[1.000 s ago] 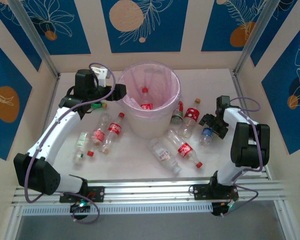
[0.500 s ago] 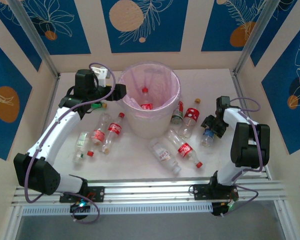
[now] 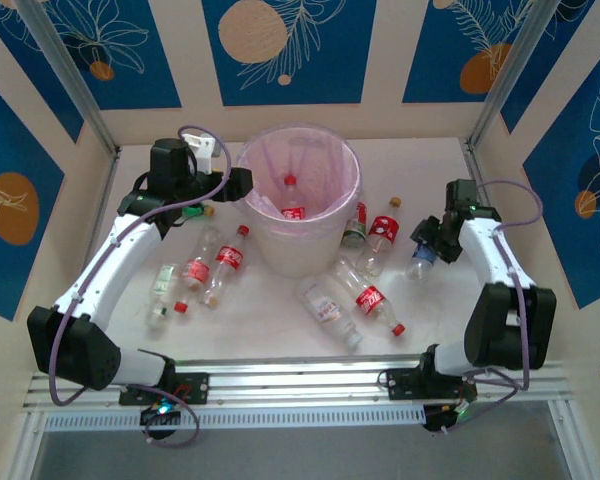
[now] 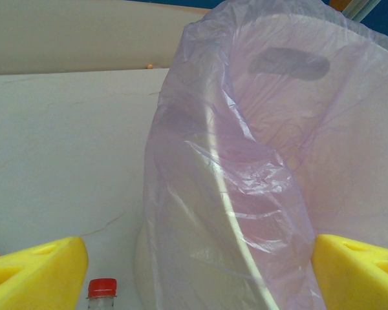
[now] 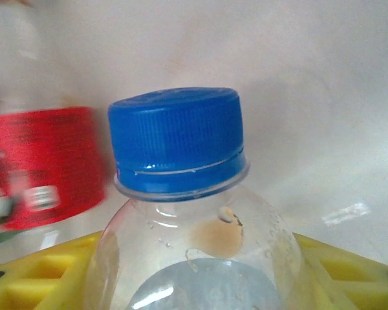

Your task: Put the plastic bottles in the bin

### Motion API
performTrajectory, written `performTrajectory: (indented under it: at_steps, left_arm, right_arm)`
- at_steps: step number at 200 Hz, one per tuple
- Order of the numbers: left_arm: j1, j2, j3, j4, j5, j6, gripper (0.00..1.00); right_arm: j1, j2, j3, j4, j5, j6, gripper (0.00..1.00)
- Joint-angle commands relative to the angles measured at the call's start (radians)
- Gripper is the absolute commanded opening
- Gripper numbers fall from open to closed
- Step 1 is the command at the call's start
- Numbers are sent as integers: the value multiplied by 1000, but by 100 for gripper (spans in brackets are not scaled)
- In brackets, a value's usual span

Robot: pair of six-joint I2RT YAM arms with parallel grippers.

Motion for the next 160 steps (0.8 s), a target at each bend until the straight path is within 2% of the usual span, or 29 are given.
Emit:
performTrajectory:
  at_steps: [1, 43, 83, 160]
  left_arm:
    - [-2, 25, -36, -104, -27, 28, 89]
    - [-2, 25, -37, -101, -23, 25, 89]
    - [-3, 27, -39, -97, -15, 18, 89]
    - [-4, 15, -39, -93, -9, 14, 88]
  right_arm:
    - [15, -115, 107, -49, -142, -16, 58]
    - [109, -217, 337, -63, -220, 8, 52]
    - [337, -201, 519, 28, -217, -23, 51]
    - [614, 79, 772, 45, -244, -117, 48]
